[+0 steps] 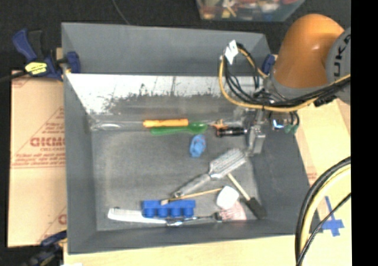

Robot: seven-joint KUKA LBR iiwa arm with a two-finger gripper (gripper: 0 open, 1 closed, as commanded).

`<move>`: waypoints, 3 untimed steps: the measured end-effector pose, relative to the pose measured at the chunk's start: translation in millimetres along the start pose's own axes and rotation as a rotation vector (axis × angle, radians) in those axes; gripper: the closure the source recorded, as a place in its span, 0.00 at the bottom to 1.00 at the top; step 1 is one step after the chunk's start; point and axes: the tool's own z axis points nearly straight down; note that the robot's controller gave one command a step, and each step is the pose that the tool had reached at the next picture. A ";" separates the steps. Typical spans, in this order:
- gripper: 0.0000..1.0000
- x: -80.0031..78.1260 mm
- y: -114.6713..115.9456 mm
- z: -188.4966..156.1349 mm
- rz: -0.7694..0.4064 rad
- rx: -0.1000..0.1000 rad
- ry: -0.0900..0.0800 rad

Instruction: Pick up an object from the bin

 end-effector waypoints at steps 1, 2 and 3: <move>0.00 -1.7 0.4 -3.5 -0.003 0.001 -0.007; 0.00 21.9 -14.1 110.3 -0.498 0.005 -0.009; 0.00 22.5 -15.3 49.1 -0.533 0.009 -0.018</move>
Offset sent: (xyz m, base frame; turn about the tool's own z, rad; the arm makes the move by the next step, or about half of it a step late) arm -0.0259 -0.0145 -0.1230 -0.5493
